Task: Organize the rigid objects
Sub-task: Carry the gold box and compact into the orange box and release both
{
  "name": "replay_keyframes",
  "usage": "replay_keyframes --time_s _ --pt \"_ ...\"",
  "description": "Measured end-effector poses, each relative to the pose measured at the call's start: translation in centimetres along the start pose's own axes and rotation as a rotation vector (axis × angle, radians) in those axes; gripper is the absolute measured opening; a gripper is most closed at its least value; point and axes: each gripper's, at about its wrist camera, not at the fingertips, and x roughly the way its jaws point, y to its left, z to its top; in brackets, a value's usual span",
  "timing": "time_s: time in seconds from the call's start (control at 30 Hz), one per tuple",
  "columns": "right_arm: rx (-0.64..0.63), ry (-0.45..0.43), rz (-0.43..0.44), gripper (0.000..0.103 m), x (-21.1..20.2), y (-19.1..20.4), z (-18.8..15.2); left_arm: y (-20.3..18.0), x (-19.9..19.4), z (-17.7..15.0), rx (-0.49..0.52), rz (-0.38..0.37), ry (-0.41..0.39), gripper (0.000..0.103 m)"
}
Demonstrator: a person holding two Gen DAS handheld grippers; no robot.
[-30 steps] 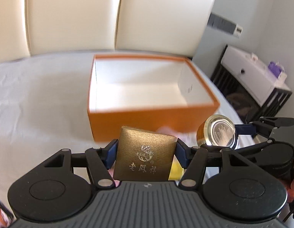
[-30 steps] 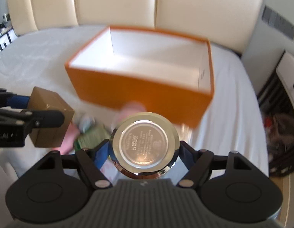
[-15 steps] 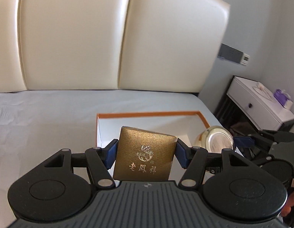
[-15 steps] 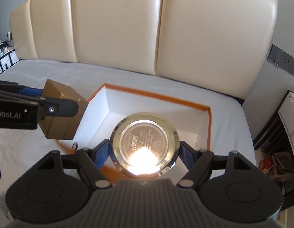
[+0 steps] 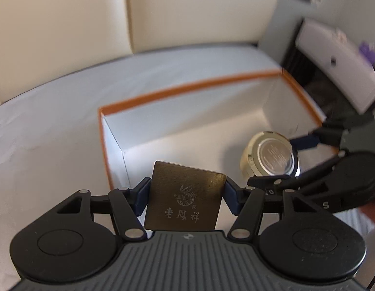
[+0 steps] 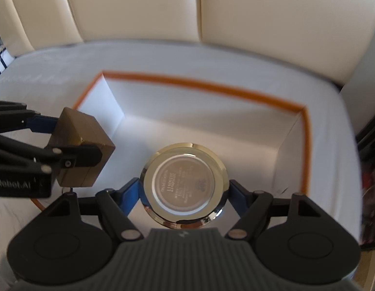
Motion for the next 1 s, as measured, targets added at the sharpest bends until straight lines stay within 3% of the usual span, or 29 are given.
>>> replay_keyframes --time_s 0.37,0.77,0.9,1.0 --pt "-0.087 0.247 0.060 0.076 5.5 0.1 -1.6 -3.1 4.3 -1.2 0.254 -0.019 0.186 0.071" --pt "-0.077 0.318 0.057 0.076 7.8 -0.2 -0.1 -1.7 5.0 -1.5 0.231 0.023 0.194 0.073" --pt "-0.070 0.334 0.048 0.076 8.3 -0.1 0.3 -1.4 4.5 -1.6 0.203 0.009 0.169 0.074" --pt "-0.051 0.320 0.032 0.076 8.5 0.1 0.3 -0.6 2.7 -1.9 0.131 -0.007 0.095 0.073"
